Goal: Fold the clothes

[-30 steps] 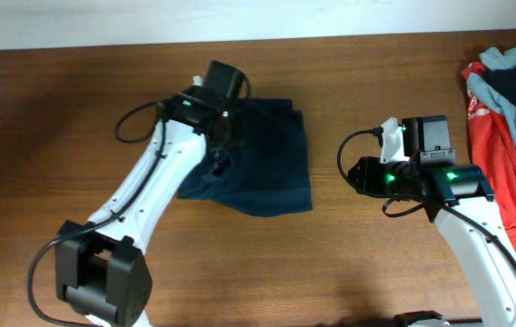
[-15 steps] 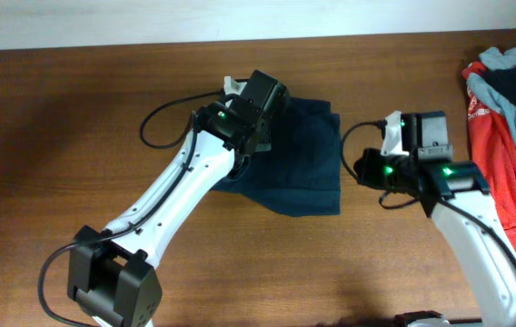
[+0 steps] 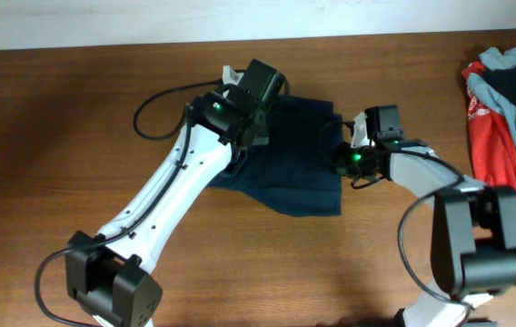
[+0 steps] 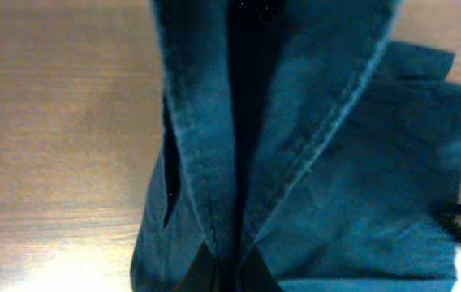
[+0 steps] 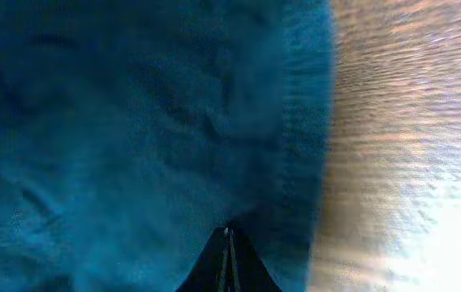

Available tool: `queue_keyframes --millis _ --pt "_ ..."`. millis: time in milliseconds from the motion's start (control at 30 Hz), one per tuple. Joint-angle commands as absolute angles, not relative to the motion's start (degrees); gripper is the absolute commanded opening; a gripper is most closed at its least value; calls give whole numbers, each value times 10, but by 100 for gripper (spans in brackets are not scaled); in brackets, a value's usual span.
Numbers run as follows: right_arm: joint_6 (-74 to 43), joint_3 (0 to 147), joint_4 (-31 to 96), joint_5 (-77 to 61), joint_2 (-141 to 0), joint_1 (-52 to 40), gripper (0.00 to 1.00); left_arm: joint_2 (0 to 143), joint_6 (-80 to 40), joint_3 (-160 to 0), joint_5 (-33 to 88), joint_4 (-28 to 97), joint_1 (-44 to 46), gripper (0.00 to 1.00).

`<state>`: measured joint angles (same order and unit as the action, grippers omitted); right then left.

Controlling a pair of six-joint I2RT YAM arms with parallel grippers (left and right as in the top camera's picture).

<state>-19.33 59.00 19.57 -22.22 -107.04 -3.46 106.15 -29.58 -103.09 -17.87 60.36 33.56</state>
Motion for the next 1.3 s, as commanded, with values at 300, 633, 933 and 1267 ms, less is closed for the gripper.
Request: queue_keyframes --millis 300,633,933,1267 --pt "-230 589 203 -250 -1111 -30 4 1073 -307 -1100 -113 588 340 1" --pt "-230 589 210 -249 -1111 -30 4 1178 -299 -1100 -87 517 403 0" --pt "-230 589 221 -251 -1111 -30 4 1226 -287 -1100 -12 473 429 0" --pt "-203 590 273 -246 -1033 -3 9 1227 -289 -1100 -12 473 442 0"
